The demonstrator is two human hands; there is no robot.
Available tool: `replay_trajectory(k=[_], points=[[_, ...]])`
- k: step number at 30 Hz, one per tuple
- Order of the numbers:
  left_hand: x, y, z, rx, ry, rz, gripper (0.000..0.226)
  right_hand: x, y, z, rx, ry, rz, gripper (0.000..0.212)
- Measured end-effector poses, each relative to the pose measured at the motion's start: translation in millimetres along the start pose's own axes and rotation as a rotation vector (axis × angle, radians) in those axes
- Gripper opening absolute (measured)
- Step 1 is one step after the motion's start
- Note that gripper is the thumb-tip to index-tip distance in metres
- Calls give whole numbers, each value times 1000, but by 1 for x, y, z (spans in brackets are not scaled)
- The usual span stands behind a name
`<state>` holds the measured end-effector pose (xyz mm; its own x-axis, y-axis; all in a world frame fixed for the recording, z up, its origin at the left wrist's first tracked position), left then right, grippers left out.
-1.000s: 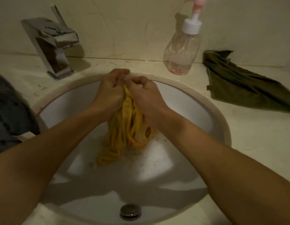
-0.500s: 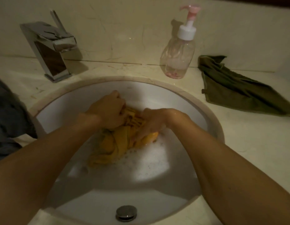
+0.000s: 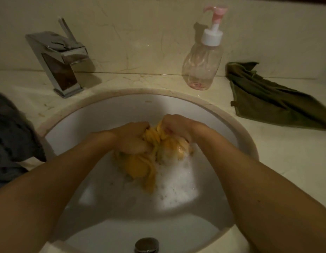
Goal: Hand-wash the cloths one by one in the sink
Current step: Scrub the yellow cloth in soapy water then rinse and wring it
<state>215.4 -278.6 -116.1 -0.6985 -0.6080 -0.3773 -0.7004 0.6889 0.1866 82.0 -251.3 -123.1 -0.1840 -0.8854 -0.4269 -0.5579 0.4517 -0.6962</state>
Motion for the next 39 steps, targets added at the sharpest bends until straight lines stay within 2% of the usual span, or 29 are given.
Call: replay_trajectory(k=[2, 5, 8, 9, 11, 13, 14, 15, 17, 18, 19, 21, 23, 25, 28, 29, 31, 33, 35, 37, 38, 39], points=[[4, -4, -6, -153, 52, -45, 49, -1, 0, -6, 48, 34, 7, 17], [7, -15, -10, -144, 103, -110, 50, -5, 5, -14, 1, 131, 10, 47], [5, -36, -38, 33, 442, -103, 54, -14, -6, -29, -215, 301, -97, 49], [2, -36, -44, 43, 545, -67, 49, -14, -14, -26, -221, 263, -168, 48], [1, -32, -46, 44, 607, -6, 35, -11, -18, -4, -248, 17, -215, 53], [6, -18, -34, 20, 428, 44, 37, -8, 2, 17, -379, -186, -87, 86], [9, -10, -20, 49, 278, 65, 52, -6, 14, 22, -477, -212, -22, 101], [12, -5, -4, 109, 132, 68, 77, -7, 20, 24, -551, -192, 7, 106], [13, -14, 19, 304, -74, -13, 126, -3, 18, 24, -557, -88, -52, 96], [12, -23, 23, 375, -118, -69, 134, 0, 15, 24, -503, -50, -78, 85], [11, -29, 22, 378, -121, -94, 129, 1, 13, 23, -424, -30, -72, 72], [10, -32, 14, 302, -66, -78, 88, 3, 12, 17, -292, -3, -32, 49], [7, -36, 3, 275, -32, -117, 58, 2, 11, 7, -257, 17, 8, 52], [0, -43, -5, 271, -32, -195, 48, 3, 13, -8, -258, 74, 37, 70], [-6, -66, -16, 209, 30, -347, 56, 3, 19, -22, -288, 123, 84, 91], [-9, -70, -21, 207, 70, -380, 58, 1, 21, -25, -311, 125, 96, 90], [-14, -71, -31, 303, 158, -409, 60, -4, 20, -32, -389, 145, 97, 74], [-11, -52, -41, 466, 275, -327, 63, -12, 11, -32, -459, 143, 64, 68], [-1, -19, -41, 432, 336, -84, 75, -15, -3, -20, -490, 73, -19, 67], [7, 7, -23, 323, 207, 127, 85, -13, -14, -2, -491, -16, -122, 55], [11, 9, -9, 321, 102, 149, 94, -15, -15, 10, -492, -80, -138, 54], [13, 4, 4, 339, 12, 123, 104, -16, -12, 21, -497, -139, -136, 62]])
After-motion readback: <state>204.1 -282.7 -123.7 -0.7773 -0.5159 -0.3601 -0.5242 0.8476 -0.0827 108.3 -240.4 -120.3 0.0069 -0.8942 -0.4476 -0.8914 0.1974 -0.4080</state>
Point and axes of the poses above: each hand's wrist, its own x-axis towards the middle knuckle, its own z-axis out of the palm, y = z × x, the point moved 9 cm from there along x, towards the middle knuckle, and after that the axes turned 13 degrees about x, right-handed, at the moved point
